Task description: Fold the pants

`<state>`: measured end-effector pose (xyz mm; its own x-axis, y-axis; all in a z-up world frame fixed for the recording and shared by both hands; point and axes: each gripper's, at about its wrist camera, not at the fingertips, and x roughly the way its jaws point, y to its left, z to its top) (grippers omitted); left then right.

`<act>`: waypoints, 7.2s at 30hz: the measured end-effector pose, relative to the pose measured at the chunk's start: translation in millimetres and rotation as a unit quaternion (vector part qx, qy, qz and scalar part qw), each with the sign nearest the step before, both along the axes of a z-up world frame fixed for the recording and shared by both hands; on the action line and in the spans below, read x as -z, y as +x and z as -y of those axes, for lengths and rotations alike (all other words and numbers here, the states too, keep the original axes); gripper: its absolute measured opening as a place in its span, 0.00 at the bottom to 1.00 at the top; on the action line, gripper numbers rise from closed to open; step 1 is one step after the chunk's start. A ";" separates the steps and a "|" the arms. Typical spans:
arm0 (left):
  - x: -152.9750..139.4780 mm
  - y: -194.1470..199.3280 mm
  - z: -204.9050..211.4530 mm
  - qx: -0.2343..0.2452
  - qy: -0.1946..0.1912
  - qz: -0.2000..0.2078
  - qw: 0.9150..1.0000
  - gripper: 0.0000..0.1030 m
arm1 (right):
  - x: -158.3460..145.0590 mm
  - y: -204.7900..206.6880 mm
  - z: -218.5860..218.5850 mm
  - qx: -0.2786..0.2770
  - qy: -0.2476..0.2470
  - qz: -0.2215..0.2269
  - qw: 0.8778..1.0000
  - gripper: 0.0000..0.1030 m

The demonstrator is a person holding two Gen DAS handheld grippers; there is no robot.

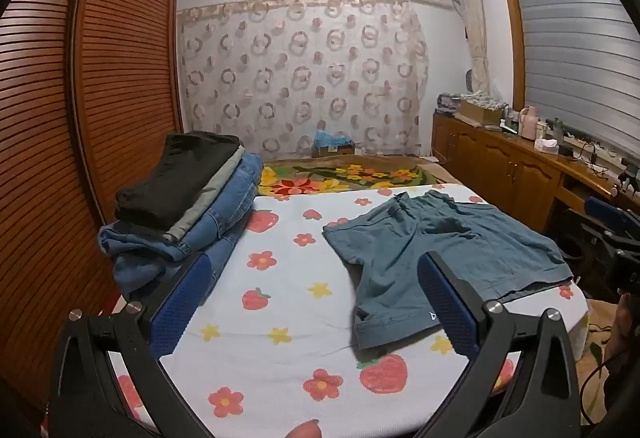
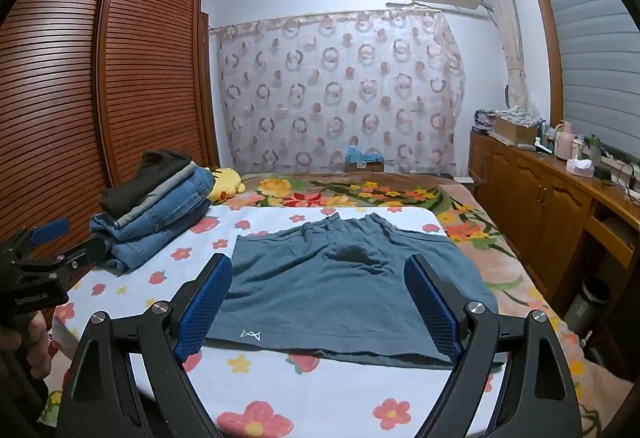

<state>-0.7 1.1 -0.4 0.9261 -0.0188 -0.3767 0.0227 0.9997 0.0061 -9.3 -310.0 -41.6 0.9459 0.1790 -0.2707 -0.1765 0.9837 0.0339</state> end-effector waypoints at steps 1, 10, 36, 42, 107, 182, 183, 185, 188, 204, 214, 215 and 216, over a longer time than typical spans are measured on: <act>0.2 0.1 -0.1 0.000 0.001 -0.001 1.000 1.00 | 0.0 -0.1 0.0 0.000 0.001 0.002 1.000 0.86; -0.2 0.3 1.4 0.001 0.013 -0.004 1.000 1.00 | 0.3 -0.4 0.2 0.000 0.004 0.002 1.000 0.86; -1.3 -4.2 4.5 0.001 0.012 -0.002 1.000 1.00 | 0.3 -0.5 -0.3 0.000 0.004 0.003 1.000 0.86; -3.4 -2.4 3.4 0.000 0.012 -0.001 1.000 1.00 | 0.3 -1.3 -0.2 0.000 0.004 0.004 1.000 0.86; 17.3 23.8 1.2 0.036 0.012 -0.049 0.998 1.00 | 13.6 14.3 14.2 0.009 -0.021 -0.018 1.000 0.85; 54.6 56.2 -1.1 0.190 -0.036 -0.175 0.965 0.06 | -46.6 19.7 39.7 0.045 -0.045 -0.074 0.995 0.04; 53.2 55.3 -1.8 0.190 -0.039 -0.174 0.965 0.06 | -46.9 16.9 39.3 0.043 -0.044 -0.073 0.995 0.04; 50.7 51.1 -4.4 0.193 -0.046 -0.173 0.965 0.06 | -44.0 10.3 40.4 0.038 -0.042 -0.073 0.996 0.04; 55.2 48.4 -4.4 0.188 -0.035 -0.182 0.965 0.07 | -34.4 8.8 40.7 0.035 -0.046 -0.081 0.995 0.04; 58.6 53.9 -12.3 0.167 -0.024 -0.188 0.968 0.55 | -14.0 27.1 39.8 0.035 -0.050 -0.124 0.990 0.04; 67.3 96.7 -11.9 0.158 -0.023 -0.186 0.969 0.72 | -25.8 35.8 42.4 0.028 -0.045 -0.129 0.990 0.04; 67.1 104.5 -12.2 0.159 -0.023 -0.187 0.969 0.72 | -25.9 35.6 42.3 0.027 -0.042 -0.130 0.990 0.04; 66.8 109.4 -12.4 0.161 -0.024 -0.187 0.969 0.72 | -25.1 35.5 42.9 0.027 -0.041 -0.130 0.990 0.04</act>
<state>108.8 13.5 -67.1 0.6680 -0.3096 -0.6767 0.3245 0.9395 -0.1094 26.2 -352.9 -16.5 0.8502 0.0971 -0.5173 -0.1189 0.9929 -0.0090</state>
